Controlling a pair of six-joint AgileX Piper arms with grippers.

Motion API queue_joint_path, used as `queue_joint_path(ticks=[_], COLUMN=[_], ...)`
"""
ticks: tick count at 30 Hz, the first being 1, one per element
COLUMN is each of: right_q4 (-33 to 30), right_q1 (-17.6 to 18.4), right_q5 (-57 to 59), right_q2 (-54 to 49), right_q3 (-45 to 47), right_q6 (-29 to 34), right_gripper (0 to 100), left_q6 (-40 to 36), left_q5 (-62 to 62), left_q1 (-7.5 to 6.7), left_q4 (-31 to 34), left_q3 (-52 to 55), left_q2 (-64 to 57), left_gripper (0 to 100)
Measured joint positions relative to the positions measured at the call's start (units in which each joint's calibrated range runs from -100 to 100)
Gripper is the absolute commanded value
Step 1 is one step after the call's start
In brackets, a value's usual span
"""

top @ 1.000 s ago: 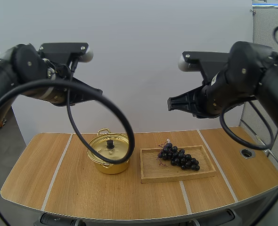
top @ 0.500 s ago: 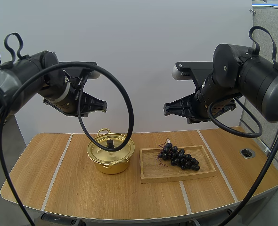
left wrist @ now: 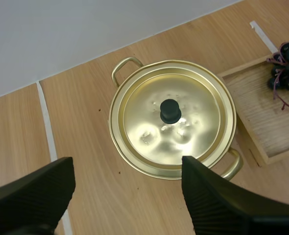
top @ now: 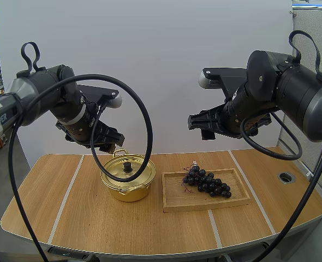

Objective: Open the pot, put the grape inside, and close it

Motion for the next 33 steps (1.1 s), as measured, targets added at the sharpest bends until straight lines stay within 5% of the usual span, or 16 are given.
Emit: queue_joint_path(ticks=[8, 19, 26, 33], right_q4=[0.1, 0.1, 0.1, 0.1], right_q1=[0.0, 0.0, 0.0, 0.0], right_q5=[0.0, 0.0, 0.0, 0.0], right_q2=[0.0, 0.0, 0.0, 0.0], right_q3=[0.0, 0.0, 0.0, 0.0], right_q6=[0.0, 0.0, 0.0, 0.0], right_gripper=[100, 100, 100, 100], left_q6=[9.7, 14.0, 14.7, 14.8], left_q5=[0.0, 8.1, 11.0, 10.8], left_q1=[0.0, 0.0, -2.88, -3.18], left_q4=[-4.3, -5.1, -4.9, -4.5], left_q3=[-2.3, -14.1, -18.7, -19.8], left_q2=[4.1, 18.7, 26.8, 33.4], left_gripper=[100, 100, 100, 100])
